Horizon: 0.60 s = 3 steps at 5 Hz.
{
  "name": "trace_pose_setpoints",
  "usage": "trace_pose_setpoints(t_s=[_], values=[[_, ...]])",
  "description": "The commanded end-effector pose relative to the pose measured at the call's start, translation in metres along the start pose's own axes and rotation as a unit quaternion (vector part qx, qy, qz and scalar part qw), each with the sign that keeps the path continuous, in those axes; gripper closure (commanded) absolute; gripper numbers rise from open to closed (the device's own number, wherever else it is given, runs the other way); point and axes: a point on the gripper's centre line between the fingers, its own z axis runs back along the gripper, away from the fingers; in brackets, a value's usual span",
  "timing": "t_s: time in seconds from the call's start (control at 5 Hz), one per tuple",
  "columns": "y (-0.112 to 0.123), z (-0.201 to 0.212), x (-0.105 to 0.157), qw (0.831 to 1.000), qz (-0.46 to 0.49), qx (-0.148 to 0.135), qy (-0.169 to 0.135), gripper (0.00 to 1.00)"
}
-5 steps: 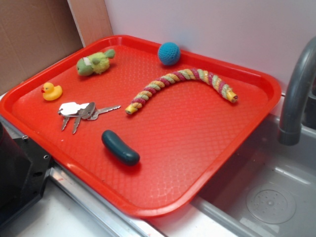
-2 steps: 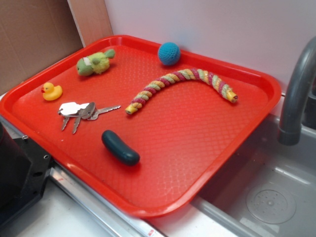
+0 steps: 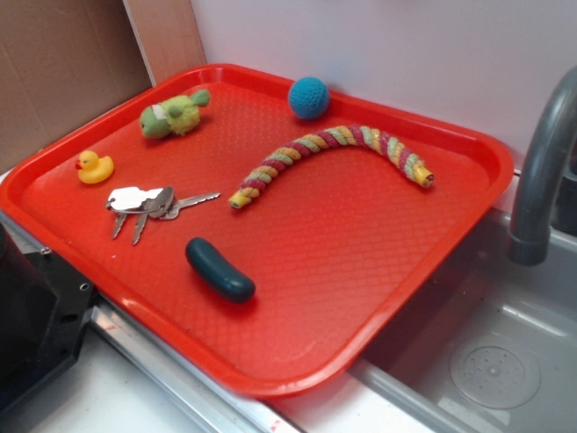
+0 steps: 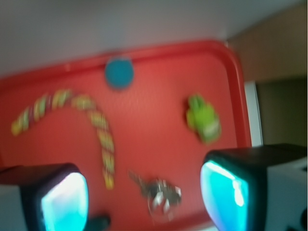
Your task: Grab the multicolored rope.
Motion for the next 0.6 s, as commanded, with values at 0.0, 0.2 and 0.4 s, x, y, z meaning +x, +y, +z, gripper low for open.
trace_pose_setpoints(t_s=[0.0,0.2,0.4], values=[[0.007,0.017,0.003,0.999,0.007,-0.005,-0.033,0.0],[0.007,0.017,0.003,0.999,0.007,-0.005,-0.033,0.0],[-0.011,0.005,-0.003,0.999,-0.038,0.012,-0.029,0.0]])
